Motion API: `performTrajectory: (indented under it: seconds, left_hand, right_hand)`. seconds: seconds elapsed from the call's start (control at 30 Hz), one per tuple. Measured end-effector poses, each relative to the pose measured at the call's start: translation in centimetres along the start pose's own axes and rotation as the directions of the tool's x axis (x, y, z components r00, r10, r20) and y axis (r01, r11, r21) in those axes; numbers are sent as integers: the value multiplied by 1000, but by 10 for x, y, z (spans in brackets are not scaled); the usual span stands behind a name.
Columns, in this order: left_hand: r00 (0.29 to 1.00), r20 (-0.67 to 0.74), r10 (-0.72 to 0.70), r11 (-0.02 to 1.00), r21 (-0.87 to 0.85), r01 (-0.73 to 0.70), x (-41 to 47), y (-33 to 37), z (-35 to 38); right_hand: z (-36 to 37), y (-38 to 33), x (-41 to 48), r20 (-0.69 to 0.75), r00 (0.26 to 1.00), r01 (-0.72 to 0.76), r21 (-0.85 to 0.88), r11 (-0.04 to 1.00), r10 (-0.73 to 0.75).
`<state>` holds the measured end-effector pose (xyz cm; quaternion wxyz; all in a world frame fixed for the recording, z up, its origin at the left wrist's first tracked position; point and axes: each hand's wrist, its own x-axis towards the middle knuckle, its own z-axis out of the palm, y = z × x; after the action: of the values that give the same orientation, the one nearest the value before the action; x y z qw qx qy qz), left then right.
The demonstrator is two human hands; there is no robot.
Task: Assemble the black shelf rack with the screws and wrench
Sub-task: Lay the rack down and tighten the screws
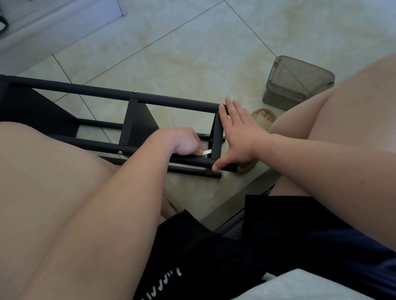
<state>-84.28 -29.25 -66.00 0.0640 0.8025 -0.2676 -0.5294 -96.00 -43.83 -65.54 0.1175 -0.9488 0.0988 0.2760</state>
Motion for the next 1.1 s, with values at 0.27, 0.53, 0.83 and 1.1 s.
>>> performTrajectory:
  seconds: [0.27,0.53,0.83,1.1]
  left_hand:
    - [985,-170,-9,990,-137,-14,-4,6,-10]
    - [988,-144,-51,834,-550,-38,4,10,5]
    - [961,-201,-192,738,-674,6,9,18,11]
    - [965,-186,-187,714,-700,4,13,21,12]
  right_hand:
    - [0,0,1,5,1000,-5,0,1000,5]
    - [1,0,1,-3,1000,-1,-1,1000,1]
    - [3,1,2,-1,1000,-1,10,1000,1]
    - [3,2,3,-2,1000,2,19,1000,-2]
